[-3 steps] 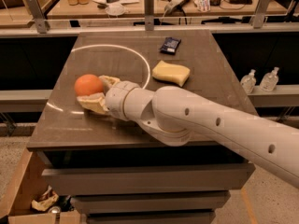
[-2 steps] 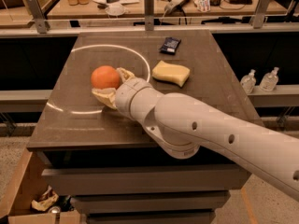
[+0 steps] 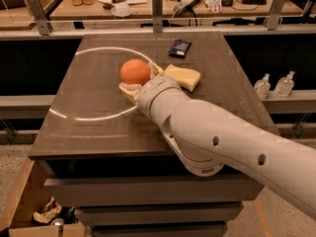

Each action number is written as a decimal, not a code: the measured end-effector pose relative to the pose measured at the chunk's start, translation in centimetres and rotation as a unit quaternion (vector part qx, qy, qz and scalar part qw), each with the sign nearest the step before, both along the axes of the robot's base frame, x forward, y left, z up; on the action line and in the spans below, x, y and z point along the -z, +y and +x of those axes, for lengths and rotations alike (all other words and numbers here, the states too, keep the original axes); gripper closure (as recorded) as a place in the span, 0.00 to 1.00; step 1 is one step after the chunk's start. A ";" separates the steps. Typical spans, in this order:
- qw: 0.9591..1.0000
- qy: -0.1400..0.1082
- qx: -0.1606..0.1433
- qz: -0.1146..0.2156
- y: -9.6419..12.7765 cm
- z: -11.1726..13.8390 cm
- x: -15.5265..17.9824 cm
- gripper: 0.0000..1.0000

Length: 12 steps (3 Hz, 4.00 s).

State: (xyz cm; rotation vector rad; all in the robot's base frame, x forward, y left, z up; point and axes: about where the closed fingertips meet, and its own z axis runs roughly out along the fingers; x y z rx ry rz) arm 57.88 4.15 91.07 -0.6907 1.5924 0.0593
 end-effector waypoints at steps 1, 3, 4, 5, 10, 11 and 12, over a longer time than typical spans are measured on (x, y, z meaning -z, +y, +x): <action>0.999 -0.007 0.034 -0.008 -1.9 0.0 -0.6 1.00; 0.998 -0.014 0.066 -0.002 -4.1 1.0 -0.9 1.00; 0.996 -0.020 0.087 0.011 -5.6 2.6 -0.5 1.00; 0.993 -0.011 0.113 0.034 -7.7 4.5 0.6 1.00; 0.989 -0.021 0.136 0.045 -12.9 11.7 -0.6 1.00; 0.990 -0.008 0.133 0.053 -13.3 12.8 -0.1 1.00; 0.990 0.013 0.132 0.056 -13.5 13.4 1.4 1.00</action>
Offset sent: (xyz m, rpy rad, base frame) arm 0.0003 -0.0176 0.0052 -0.0143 -0.0118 -0.0613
